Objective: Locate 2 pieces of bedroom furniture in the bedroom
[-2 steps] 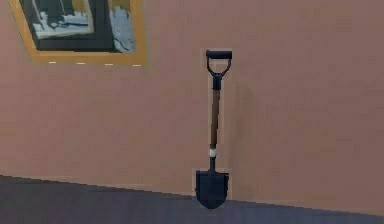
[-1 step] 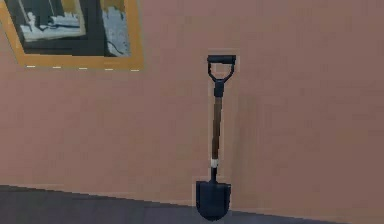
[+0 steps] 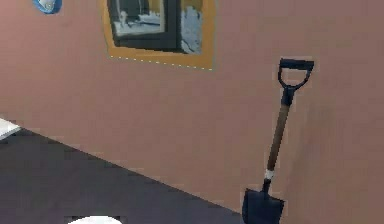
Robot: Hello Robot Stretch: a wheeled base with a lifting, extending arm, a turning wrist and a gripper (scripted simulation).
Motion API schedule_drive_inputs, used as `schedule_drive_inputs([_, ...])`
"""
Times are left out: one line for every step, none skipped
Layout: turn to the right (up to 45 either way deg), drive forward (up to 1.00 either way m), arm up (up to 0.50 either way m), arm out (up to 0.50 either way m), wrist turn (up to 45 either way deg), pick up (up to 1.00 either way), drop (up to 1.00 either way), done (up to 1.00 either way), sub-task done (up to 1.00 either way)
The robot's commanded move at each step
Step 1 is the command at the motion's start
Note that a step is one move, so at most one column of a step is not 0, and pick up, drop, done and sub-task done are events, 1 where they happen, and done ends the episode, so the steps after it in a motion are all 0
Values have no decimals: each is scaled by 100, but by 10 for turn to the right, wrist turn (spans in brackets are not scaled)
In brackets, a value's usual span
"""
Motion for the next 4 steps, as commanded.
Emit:
schedule_drive_inputs([0,60,0,0,0,0,0,0,0])
schedule_drive_inputs([-120,0,0,0,0,0,0,0,0])
schedule_drive_inputs([0,10,0,0,0,0,0,0,0])
schedule_drive_inputs([-360,0,0,0,0,0,0,0,0])
